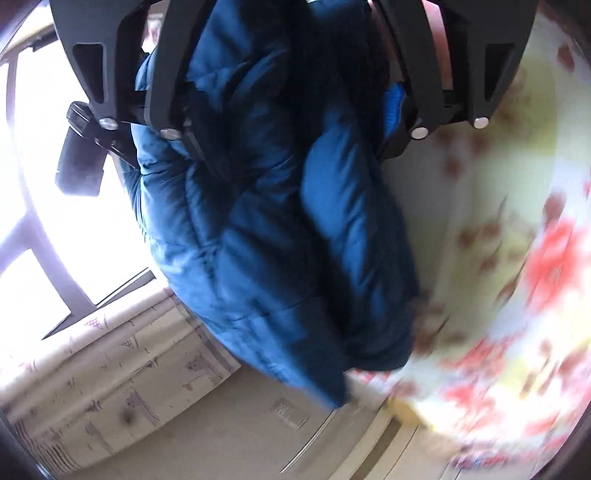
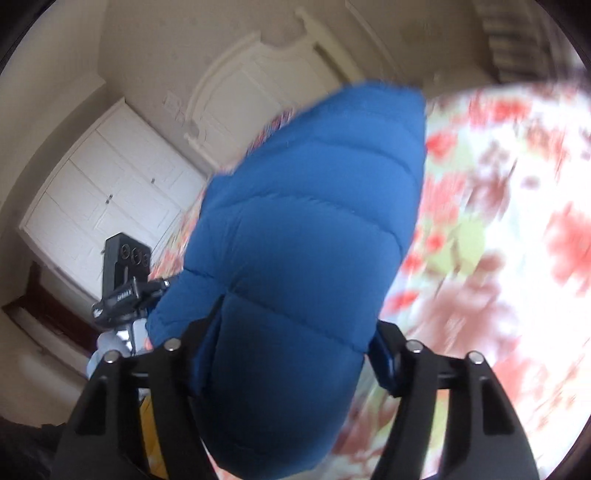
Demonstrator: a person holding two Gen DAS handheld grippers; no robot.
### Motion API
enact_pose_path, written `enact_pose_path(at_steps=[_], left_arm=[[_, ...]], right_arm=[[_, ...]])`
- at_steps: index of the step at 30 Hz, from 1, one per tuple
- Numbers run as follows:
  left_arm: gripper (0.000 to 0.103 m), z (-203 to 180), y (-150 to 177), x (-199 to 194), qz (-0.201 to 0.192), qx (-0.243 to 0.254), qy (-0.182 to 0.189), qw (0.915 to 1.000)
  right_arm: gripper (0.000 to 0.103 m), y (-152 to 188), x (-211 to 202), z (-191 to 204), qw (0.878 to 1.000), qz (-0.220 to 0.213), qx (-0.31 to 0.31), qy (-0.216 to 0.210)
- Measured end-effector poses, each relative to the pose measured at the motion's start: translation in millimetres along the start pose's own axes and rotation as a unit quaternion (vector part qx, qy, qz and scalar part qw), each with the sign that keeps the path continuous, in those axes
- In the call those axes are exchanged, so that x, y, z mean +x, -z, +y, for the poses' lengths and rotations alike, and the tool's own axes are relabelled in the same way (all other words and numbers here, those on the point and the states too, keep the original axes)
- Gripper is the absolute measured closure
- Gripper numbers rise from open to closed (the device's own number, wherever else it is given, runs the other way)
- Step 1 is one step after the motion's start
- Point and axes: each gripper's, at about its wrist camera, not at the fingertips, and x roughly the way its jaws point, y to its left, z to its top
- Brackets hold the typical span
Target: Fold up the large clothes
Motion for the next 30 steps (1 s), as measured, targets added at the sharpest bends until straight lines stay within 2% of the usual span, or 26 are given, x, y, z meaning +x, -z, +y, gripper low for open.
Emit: enact_pose_path(at_steps=[2, 6, 8, 10, 12, 13, 14, 15, 16, 18, 20, 22, 23, 24, 25, 26, 27, 28, 30], left_arm=[[0.045, -14, -15, 15, -0.007, 0.009, -0.010, 0.9999], [0.045, -32, -53, 62, -0.008, 0.012, -0.007, 0.9999], [0.045, -38, -62, 78, -0.013, 0.022, -0.020, 0.9995], [0.043, -43, -66, 82, -0.017, 0.020, -0.026, 0.9993], [0.035, -43, -59, 79, -0.022, 0.026, -0.034, 0.9988], [0.032, -43, -55, 75, -0.026, 0.029, -0.041, 0.9984], [0.025, -44, -52, 71, -0.033, 0.031, -0.049, 0.9977], [0.018, -44, -47, 61, -0.050, 0.032, -0.071, 0.9957], [0.016, -46, -39, 47, -0.072, 0.037, -0.092, 0.9925], [0.010, -64, -24, 13, -0.130, 0.073, -0.144, 0.9783], [0.006, -88, -9, -16, -0.184, 0.118, -0.191, 0.9569], [0.004, -119, 11, -45, -0.239, 0.165, -0.243, 0.9254], [0.004, -130, 17, -52, -0.256, 0.173, -0.269, 0.9125], [0.004, -144, 27, -60, -0.276, 0.180, -0.306, 0.8933], [0.004, -156, 35, -65, -0.290, 0.183, -0.336, 0.8771], [0.004, -164, 40, -66, -0.295, 0.185, -0.348, 0.8702], [0.004, -174, 47, -66, -0.295, 0.187, -0.352, 0.8684], [0.004, -179, 53, -65, -0.290, 0.187, -0.344, 0.8730], [0.004, -183, 65, -61, -0.273, 0.177, -0.320, 0.8898]], right_arm=[[0.039, -16, -5, -7, 0.999, -0.024, -0.006, 0.022], [0.039, -40, -18, -37, 0.997, -0.063, 0.016, 0.046], [0.039, -47, -17, -55, 0.996, -0.061, 0.032, 0.053], [0.035, -49, -16, -79, 0.996, -0.052, 0.064, 0.041], [0.023, -49, -16, -90, 0.995, -0.043, 0.076, 0.039], [0.018, -47, -16, -86, 0.995, -0.041, 0.070, 0.053], [0.013, -46, -21, -80, 0.995, -0.044, 0.060, 0.073], [0.011, -46, -27, -75, 0.993, -0.047, 0.050, 0.091], [0.011, -46, -31, -68, 0.992, -0.050, 0.044, 0.108], [0.011, -37, -46, -46, 0.985, -0.063, 0.032, 0.155], [0.009, -29, -61, -23, 0.978, -0.084, 0.007, 0.191], [0.002, -13, -81, 13, 0.963, -0.123, -0.049, 0.234], [0.002, -7, -86, 25, 0.957, -0.138, -0.068, 0.246], [0.002, 2, -94, 44, 0.945, -0.161, -0.097, 0.268], [0.002, 7, -96, 53, 0.938, -0.172, -0.108, 0.281], [0.002, 16, -100, 64, 0.928, -0.183, -0.119, 0.301], [0.002, 26, -101, 73, 0.917, -0.191, -0.123, 0.327], [0.002, 34, -103, 75, 0.912, -0.194, -0.120, 0.340], [0.002, 53, -105, 79, 0.903, -0.202, -0.110, 0.362]])
